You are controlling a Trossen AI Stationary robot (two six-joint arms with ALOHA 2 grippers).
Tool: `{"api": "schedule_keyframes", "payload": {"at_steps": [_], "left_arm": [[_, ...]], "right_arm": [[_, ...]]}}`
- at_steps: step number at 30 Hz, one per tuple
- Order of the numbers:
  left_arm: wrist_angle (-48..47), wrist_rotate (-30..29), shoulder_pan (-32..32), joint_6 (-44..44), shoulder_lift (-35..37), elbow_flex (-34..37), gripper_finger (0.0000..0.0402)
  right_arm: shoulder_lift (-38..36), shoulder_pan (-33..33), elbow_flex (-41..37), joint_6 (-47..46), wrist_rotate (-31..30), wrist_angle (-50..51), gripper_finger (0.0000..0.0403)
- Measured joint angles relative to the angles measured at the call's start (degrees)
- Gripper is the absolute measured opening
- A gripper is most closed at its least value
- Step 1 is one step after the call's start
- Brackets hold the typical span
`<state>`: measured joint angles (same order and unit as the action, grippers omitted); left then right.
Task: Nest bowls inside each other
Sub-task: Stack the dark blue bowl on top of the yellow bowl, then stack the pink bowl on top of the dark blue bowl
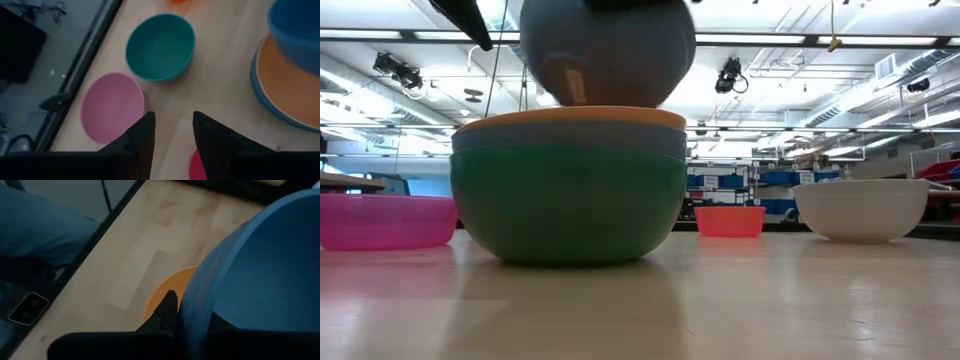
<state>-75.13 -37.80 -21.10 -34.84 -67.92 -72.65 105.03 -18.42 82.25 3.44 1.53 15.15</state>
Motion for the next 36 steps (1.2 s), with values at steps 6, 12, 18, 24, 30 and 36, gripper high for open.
{"api": "schedule_keyframes", "payload": {"at_steps": [6, 12, 18, 24, 30, 36], "left_arm": [[-0.4, -1.6, 0.1, 2.6, 0.0, 0.2, 0.0142], [-6.1, -6.2, 0.2, 3.1, 0.0, 0.7, 0.0142], [-11.0, -9.5, 1.9, 3.3, 0.0, 4.9, 0.0142], [-8.4, -9.7, 4.8, 6.2, 0.0, 11.0, 0.0142], [0.5, -9.8, 8.6, 14.9, 0.0, 16.6, 0.0142], [13.5, -9.1, 14.0, 34.7, 0.0, 22.5, 0.0142]], "right_arm": [[2.6, 1.5, 1.6, -6.1, 7.0, -0.2, 0.002], [2.7, 3.4, 1.6, -12.8, 11.5, 2.8, 0.007], [2.7, 3.9, 1.6, -15.4, 15.2, 3.0, 0.0118], [2.2, 3.9, 1.6, -14.1, 14.7, 3.2, 0.0137], [-1.5, 3.8, 1.5, -9.7, 2.9, 6.0, 0.0133], [-10.2, 3.4, 1.5, -6.3, -7.7, 9.9, 0.0132]]}}
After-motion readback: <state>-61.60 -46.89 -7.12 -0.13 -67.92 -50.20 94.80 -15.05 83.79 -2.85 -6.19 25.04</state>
